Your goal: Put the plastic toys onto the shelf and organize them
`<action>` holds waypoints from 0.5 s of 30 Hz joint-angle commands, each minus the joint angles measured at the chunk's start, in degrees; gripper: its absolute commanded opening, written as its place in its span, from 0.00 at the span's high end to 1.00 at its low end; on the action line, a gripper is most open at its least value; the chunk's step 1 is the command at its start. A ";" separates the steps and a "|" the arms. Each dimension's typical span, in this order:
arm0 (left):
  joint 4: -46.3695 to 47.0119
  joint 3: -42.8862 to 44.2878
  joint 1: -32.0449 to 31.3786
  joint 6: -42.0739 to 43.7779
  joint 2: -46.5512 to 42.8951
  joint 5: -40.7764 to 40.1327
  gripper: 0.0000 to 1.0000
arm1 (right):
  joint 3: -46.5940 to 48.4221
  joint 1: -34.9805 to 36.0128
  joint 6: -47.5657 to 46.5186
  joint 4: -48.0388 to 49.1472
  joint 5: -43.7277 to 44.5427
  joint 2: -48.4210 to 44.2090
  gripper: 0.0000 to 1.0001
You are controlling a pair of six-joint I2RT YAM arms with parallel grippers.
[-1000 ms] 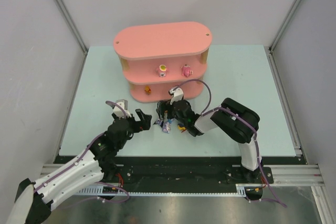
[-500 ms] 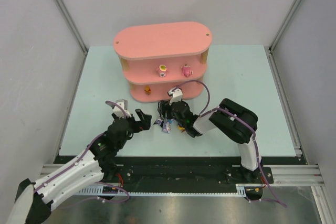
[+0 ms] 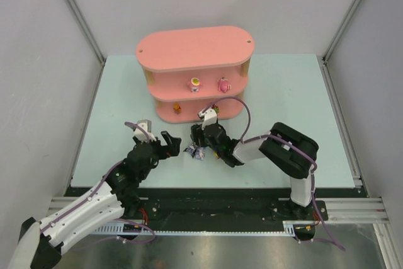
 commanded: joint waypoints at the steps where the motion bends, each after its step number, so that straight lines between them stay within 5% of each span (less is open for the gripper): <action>1: -1.07 0.40 0.40 -0.05 -1.10 0.12 0.00 | -0.93 1.36 -1.61 -5.29 2.47 -7.39 1.00; 8: -2.83 1.28 0.40 -0.23 -2.24 -0.14 0.00 | -5.41 3.03 -1.18 -9.51 3.00 -17.67 1.00; 15: -5.03 2.87 0.40 -0.41 -2.33 0.29 0.00 | -7.09 7.15 -1.35 -23.46 -0.70 -26.99 1.00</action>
